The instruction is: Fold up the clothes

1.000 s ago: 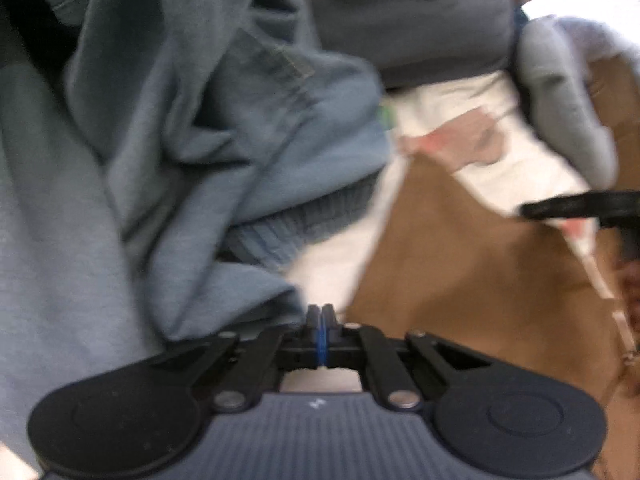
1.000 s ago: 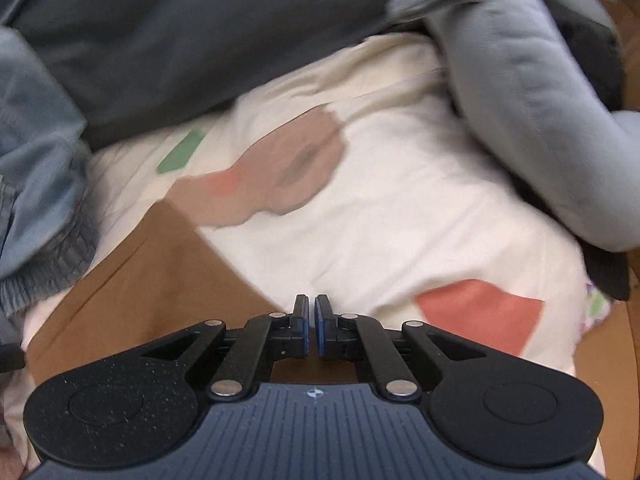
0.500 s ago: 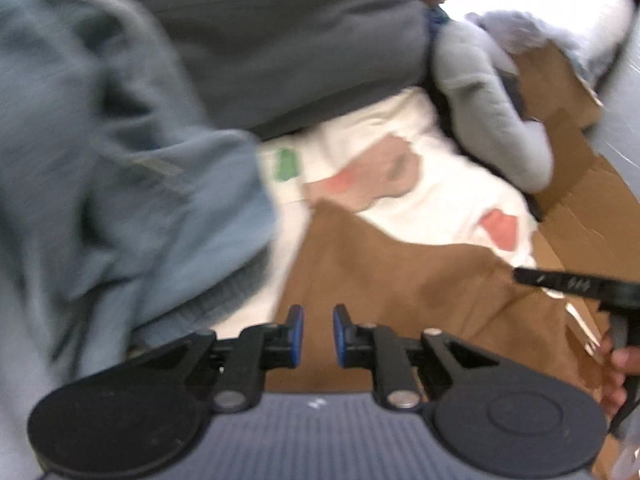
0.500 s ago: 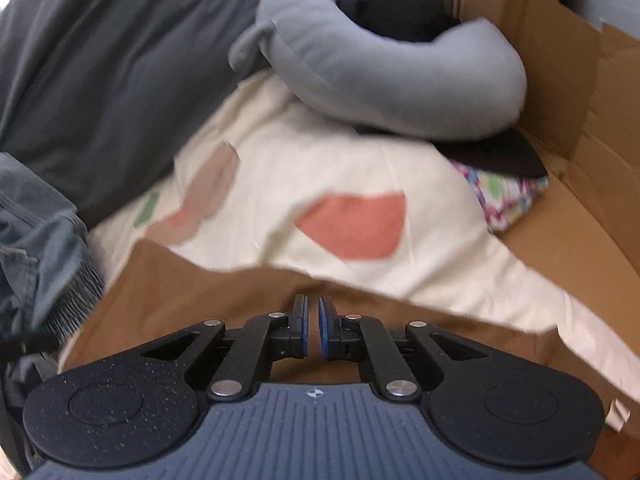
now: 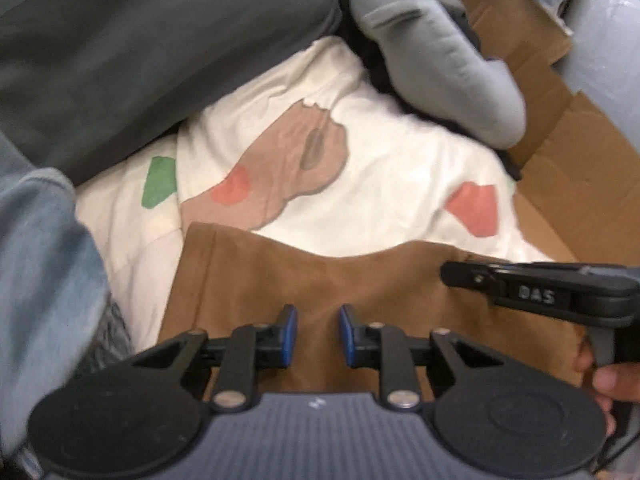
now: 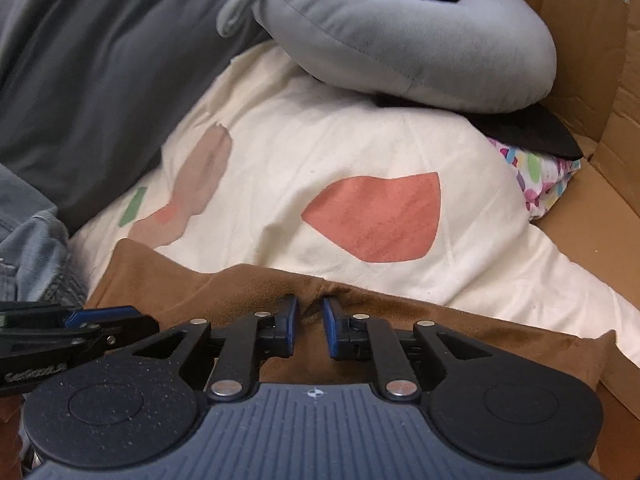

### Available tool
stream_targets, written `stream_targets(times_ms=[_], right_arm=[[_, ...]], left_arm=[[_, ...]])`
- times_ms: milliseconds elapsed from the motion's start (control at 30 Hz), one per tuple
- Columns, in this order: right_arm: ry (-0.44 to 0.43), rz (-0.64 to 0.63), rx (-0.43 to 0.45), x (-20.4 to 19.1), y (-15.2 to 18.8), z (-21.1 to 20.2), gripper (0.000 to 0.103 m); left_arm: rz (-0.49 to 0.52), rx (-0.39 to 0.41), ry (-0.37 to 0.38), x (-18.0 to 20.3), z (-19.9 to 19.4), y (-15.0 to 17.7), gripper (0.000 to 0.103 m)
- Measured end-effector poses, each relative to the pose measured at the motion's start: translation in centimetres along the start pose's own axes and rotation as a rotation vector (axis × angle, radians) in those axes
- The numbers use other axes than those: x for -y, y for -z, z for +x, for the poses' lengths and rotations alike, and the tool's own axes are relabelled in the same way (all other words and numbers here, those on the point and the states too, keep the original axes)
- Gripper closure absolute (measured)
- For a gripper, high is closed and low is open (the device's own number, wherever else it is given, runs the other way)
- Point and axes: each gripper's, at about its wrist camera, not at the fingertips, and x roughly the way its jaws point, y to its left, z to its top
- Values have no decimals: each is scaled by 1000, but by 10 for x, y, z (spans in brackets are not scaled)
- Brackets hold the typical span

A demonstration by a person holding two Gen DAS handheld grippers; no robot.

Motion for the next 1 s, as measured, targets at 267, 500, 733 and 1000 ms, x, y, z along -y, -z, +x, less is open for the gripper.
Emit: stream_targets(times_ms=[267,500,733,1000], right_arm=[[3,43,-64,3,-13,13,84],[-10,131,-75,26,2,-32,68],[79,189,-85,88,50,-141,64],[219,203,-97,169,104,-260,58]], left_arm=[[38,-14,-28,-4,25,-23,77],[25,-21,-55,-20,26,-29,94],[44,-26,-176,-22,16,-42,81],[138,-57,-212,9,-3,-51,52]])
